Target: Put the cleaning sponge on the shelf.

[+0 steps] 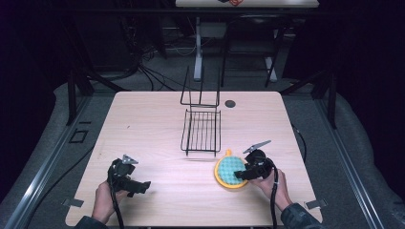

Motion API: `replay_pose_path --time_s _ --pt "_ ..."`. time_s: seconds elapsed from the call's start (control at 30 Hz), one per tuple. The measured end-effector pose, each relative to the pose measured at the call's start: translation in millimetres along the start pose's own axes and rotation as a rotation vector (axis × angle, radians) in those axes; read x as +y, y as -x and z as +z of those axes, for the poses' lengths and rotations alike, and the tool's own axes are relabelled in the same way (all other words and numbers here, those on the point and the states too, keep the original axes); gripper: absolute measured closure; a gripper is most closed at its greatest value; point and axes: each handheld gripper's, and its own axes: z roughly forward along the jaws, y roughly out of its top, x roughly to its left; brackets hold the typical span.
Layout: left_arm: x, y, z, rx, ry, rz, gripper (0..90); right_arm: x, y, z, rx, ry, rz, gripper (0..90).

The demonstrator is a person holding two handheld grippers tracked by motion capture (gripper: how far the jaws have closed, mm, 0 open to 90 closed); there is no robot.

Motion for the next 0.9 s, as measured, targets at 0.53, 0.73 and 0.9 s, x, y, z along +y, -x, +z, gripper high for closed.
replay_pose_path --time_s 0.53,0.73,0.9 --pt "0.4 -2.0 -1.4 0.009 -0.006 -0.002 0.0 -2.9 -2.3 -5.1 -0.004 0.024 -0.028 77.7" --pt "-0.6 -2.4 -2.2 0.005 -0.005 -0.013 0.0 -3.2 -4.2 -7.7 -0.002 0.038 -0.049 84.1" --pt "-0.5 -2.6 -2.3 0.004 -0.005 -0.009 0.0 -1.9 -5.6 -9.3 0.019 0.049 -0.039 85.6"
